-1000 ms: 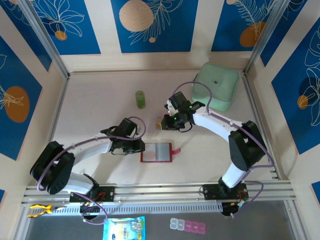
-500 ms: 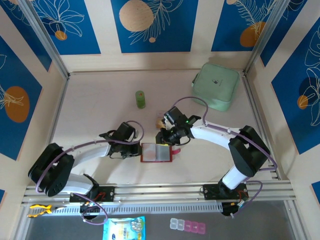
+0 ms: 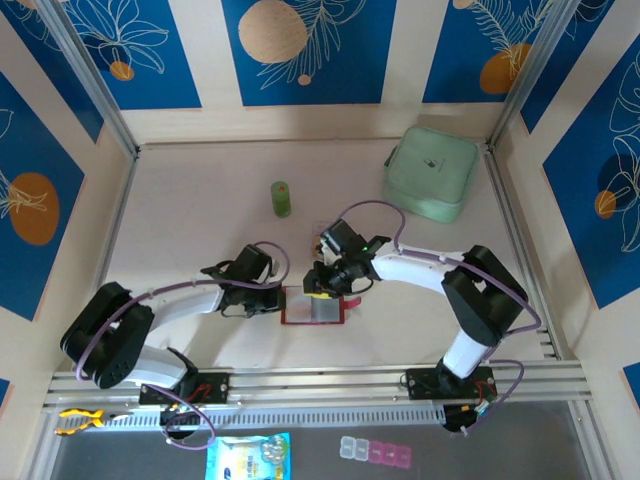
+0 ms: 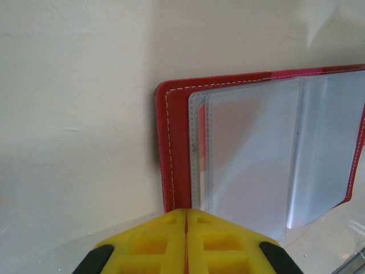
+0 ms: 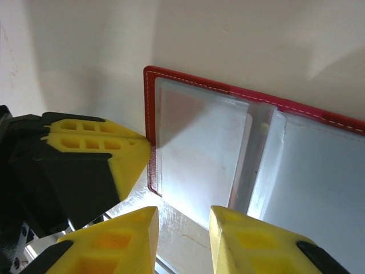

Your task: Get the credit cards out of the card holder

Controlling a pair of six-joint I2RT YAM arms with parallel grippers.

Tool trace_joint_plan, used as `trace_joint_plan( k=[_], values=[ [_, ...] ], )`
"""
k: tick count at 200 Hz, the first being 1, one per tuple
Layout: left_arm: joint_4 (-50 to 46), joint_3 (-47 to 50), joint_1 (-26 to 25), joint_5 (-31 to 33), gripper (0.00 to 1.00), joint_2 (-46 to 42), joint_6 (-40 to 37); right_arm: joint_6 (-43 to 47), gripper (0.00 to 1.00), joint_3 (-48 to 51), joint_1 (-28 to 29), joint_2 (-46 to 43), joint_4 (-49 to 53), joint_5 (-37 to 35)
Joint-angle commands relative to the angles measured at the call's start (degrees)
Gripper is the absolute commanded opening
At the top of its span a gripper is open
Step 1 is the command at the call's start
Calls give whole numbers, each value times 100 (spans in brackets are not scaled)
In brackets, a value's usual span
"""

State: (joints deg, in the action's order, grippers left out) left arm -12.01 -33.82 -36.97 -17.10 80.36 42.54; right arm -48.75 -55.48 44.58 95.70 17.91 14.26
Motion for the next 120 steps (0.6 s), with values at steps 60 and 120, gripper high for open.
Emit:
trace_joint_plan(
  k=[60,120],
  values=[
    [-222,113,56,-16,8,88,-73,-75,31,-180,152,480,-95,411],
    [-302,52,51,-5,8,111,-122,-95,31,-320,244,730,-209,465]
  ],
)
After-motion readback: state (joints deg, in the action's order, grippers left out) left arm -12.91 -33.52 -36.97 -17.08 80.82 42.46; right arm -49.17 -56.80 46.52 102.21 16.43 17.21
